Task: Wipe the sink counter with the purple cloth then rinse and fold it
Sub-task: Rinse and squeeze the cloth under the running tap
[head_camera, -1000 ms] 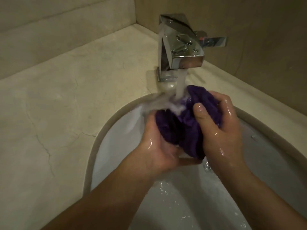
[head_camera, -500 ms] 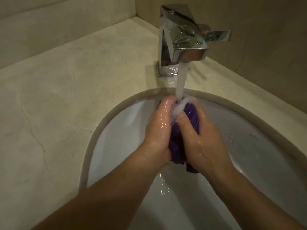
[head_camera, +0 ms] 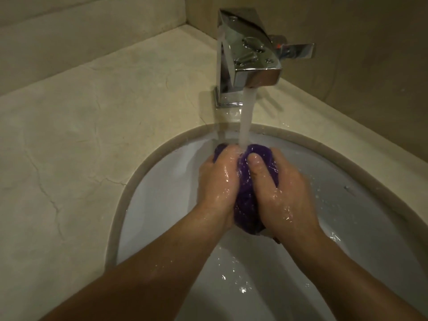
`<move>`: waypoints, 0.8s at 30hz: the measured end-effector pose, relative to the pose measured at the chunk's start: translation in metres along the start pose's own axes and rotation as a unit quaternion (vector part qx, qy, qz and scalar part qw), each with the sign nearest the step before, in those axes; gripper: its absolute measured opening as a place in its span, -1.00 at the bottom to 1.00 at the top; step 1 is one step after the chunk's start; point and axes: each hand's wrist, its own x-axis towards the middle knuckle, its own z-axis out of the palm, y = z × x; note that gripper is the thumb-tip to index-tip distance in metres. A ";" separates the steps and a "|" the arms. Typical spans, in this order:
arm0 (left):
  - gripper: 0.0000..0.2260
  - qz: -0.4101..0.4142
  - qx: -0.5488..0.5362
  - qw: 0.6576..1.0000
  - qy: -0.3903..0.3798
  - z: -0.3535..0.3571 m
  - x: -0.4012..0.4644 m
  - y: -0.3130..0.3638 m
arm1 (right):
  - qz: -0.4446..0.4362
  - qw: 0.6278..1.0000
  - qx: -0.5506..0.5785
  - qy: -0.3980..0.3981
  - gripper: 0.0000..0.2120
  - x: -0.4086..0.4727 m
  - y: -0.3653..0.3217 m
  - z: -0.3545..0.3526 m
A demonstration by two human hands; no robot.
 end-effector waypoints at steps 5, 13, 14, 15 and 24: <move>-0.33 -0.078 -0.085 0.986 -0.119 -0.004 0.004 0.008 | 0.059 0.975 0.206 0.057 -0.83 0.013 -0.007 -0.006; -0.33 -0.273 -0.193 0.907 -0.256 -0.009 0.000 0.012 | 0.072 0.917 0.392 -0.027 -0.91 0.017 -0.011 -0.018; -0.39 -0.245 -0.212 0.915 -0.240 -0.009 0.002 0.016 | 0.064 0.922 0.381 -0.030 -0.93 0.018 -0.011 -0.019; -0.47 -0.214 -0.230 0.924 -0.218 -0.011 0.006 0.020 | 0.056 0.927 0.369 -0.031 -0.95 0.019 -0.009 -0.020; -0.50 -0.105 -0.170 0.966 -0.162 -0.007 0.001 0.023 | 0.098 0.963 0.253 0.007 -0.55 0.017 -0.006 -0.012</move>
